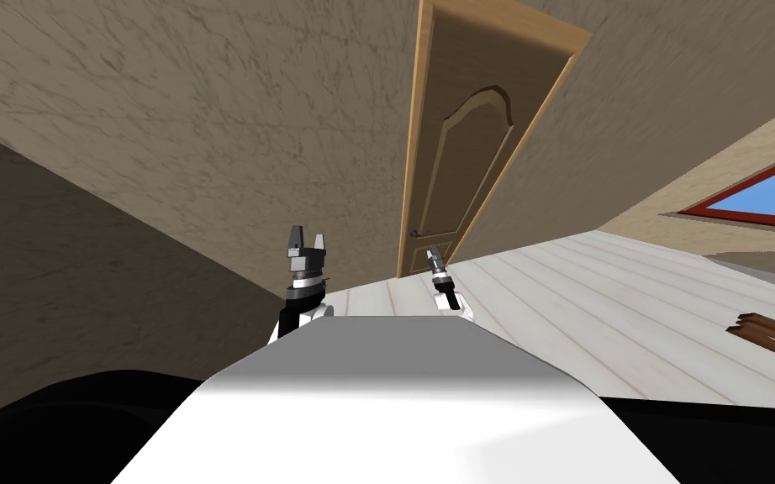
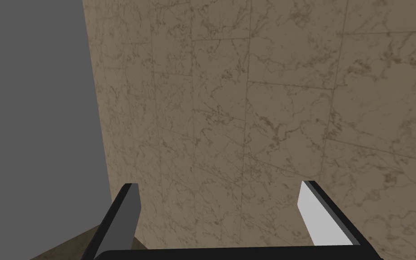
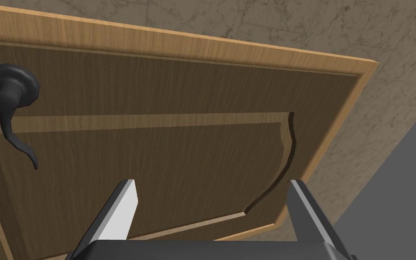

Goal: Pull the door open

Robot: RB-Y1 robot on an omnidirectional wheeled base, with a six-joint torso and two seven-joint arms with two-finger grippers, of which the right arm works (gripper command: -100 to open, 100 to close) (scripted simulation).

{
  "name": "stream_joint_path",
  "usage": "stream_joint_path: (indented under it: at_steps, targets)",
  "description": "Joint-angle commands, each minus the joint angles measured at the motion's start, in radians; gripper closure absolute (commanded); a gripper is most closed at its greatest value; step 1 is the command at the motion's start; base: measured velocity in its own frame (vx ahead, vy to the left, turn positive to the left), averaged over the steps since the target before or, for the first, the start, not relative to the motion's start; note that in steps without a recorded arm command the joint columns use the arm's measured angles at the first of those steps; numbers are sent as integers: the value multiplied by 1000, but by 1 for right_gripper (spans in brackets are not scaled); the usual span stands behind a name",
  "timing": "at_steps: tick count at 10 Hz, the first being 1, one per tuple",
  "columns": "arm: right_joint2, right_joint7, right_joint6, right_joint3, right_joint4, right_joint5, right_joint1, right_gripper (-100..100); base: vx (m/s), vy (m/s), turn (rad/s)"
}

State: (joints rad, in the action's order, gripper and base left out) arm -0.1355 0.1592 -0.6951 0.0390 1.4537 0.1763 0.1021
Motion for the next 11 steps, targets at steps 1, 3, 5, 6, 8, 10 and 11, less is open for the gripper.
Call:
stream_joint_path:
  at_steps: [1,3,5,6,8,10,11]
  targets:
    - [-6,12,-7,1,-50,9,-21,-100,56,-36,21]
    - [-12,22,-11,3,-107,16,-40,-100,80,-48,25]
    - [-19,33,-15,5,-153,23,-60,-100,49,-37,19]
    - [-25,44,-19,7,-192,30,-79,-100,35,-36,25]
    - [-31,54,-24,9,-241,36,-98,-100,62,-45,27]
    - [-37,64,-28,11,-285,43,-117,-100,56,-27,14]
    - [-43,75,-32,13,-327,50,-135,-100,50,-39,26]
